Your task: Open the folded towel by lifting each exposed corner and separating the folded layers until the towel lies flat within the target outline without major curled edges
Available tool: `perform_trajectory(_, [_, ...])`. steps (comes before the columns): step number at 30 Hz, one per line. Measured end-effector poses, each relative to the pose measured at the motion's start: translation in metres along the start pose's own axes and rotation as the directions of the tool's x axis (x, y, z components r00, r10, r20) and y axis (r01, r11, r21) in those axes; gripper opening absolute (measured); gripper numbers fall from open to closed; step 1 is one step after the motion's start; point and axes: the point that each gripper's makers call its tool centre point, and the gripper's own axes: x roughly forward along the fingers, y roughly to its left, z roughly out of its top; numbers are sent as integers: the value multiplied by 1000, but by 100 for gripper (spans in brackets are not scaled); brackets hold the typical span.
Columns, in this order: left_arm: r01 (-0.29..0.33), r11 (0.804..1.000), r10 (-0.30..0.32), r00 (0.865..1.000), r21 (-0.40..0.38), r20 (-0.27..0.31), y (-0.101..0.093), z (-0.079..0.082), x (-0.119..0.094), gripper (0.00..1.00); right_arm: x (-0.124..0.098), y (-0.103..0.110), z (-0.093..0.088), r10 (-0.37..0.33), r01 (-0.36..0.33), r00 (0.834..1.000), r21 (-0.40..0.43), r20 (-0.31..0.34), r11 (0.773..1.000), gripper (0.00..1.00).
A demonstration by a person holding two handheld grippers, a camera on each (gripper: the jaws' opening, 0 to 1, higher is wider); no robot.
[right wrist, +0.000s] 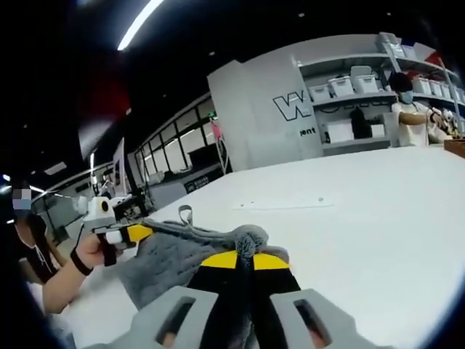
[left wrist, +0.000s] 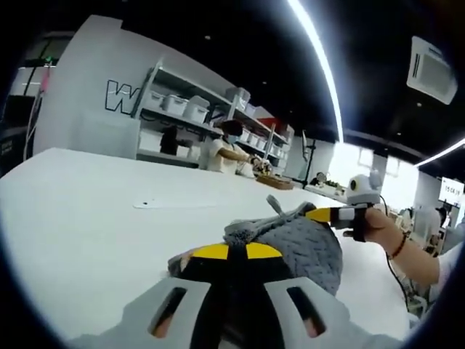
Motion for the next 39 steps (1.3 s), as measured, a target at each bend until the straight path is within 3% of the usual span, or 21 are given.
perform_trajectory(6, [16,999,-17,1000,30,6,-4,2,-3,2,-2,-3,0,0,0,1000,51,2,999,0])
perform_trajectory(9, [29,1000,-29,999,10,16,-3,1,-4,2,-3,-2,0,-2,3,1000,24,-7,1000,0])
perform_trajectory(10, [37,999,-36,999,-28,15,-12,-4,-8,2,-3,-1,0,2,-1,1000,28,-10,1000,0])
perform_trajectory(18, [57,997,-58,998,45,30,-27,1,-17,2,-8,0,1,8,-7,1000,32,-11,999,0])
perform_trajectory(39, [88,995,-90,994,41,69,-41,3,-31,2,-28,18,9,20,-20,1000,-7,8,1000,0])
